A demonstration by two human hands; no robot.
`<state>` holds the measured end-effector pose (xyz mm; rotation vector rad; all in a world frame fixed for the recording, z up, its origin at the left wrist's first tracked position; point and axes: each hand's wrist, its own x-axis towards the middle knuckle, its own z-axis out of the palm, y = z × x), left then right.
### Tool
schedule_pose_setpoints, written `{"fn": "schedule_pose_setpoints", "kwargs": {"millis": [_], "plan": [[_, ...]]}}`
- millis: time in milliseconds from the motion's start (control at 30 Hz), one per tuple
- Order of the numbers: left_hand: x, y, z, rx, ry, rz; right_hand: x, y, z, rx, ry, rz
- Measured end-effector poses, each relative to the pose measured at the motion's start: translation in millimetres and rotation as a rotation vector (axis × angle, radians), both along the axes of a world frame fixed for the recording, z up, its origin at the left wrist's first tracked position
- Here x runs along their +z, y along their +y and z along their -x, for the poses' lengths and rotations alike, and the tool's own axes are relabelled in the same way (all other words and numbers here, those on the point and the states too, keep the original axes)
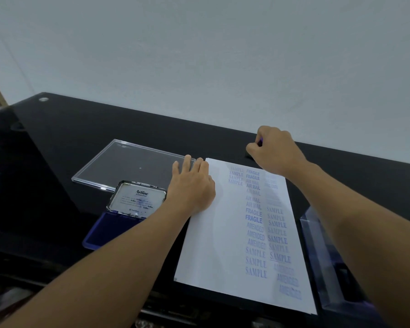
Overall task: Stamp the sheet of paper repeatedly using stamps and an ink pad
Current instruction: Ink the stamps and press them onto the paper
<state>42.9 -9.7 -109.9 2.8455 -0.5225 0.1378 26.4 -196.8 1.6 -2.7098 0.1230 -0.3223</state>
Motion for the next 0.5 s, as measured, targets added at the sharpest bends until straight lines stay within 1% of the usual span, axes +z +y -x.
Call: {"fn": "schedule_pose_setpoints", "kwargs": {"millis": [500], "plan": [[1.3,-0.1,0.7,-0.002,0.002,-0.001,2.7,-6.5,1.6,-0.026,0.024,0.024]]}}
